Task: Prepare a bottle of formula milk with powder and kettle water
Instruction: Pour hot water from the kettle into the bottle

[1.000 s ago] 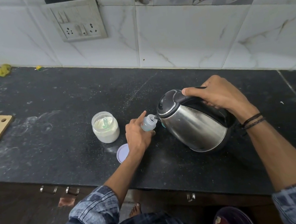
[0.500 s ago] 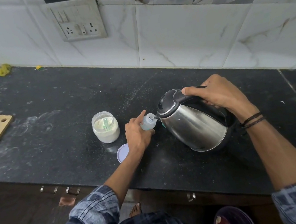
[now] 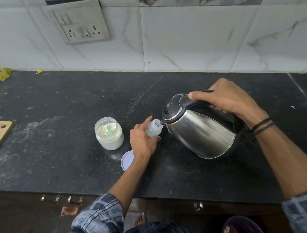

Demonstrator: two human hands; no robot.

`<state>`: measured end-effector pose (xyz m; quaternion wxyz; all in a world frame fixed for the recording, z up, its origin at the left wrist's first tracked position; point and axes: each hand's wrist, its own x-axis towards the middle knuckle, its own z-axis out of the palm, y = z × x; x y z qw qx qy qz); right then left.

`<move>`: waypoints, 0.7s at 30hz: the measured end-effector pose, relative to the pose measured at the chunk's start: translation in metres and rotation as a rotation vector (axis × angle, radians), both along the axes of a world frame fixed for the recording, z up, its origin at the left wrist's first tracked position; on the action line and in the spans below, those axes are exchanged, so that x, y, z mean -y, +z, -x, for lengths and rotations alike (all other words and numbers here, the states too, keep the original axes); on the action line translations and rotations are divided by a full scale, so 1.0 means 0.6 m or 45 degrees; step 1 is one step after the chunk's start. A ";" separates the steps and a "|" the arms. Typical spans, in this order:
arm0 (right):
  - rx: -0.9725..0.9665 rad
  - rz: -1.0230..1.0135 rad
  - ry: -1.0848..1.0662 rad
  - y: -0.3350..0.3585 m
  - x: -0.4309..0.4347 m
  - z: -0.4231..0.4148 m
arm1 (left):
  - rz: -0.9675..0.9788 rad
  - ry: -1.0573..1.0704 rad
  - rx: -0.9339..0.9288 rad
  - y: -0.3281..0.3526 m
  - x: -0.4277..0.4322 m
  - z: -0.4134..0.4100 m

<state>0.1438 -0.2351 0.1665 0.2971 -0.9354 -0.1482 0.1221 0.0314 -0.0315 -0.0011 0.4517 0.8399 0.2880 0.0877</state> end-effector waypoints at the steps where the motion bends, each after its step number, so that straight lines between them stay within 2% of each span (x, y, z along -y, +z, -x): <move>1: 0.001 0.000 0.003 0.000 0.000 0.000 | 0.002 0.003 -0.001 0.000 0.000 0.000; 21: -0.004 -0.006 0.002 -0.002 -0.001 -0.004 | 0.042 0.026 0.014 -0.008 0.003 -0.006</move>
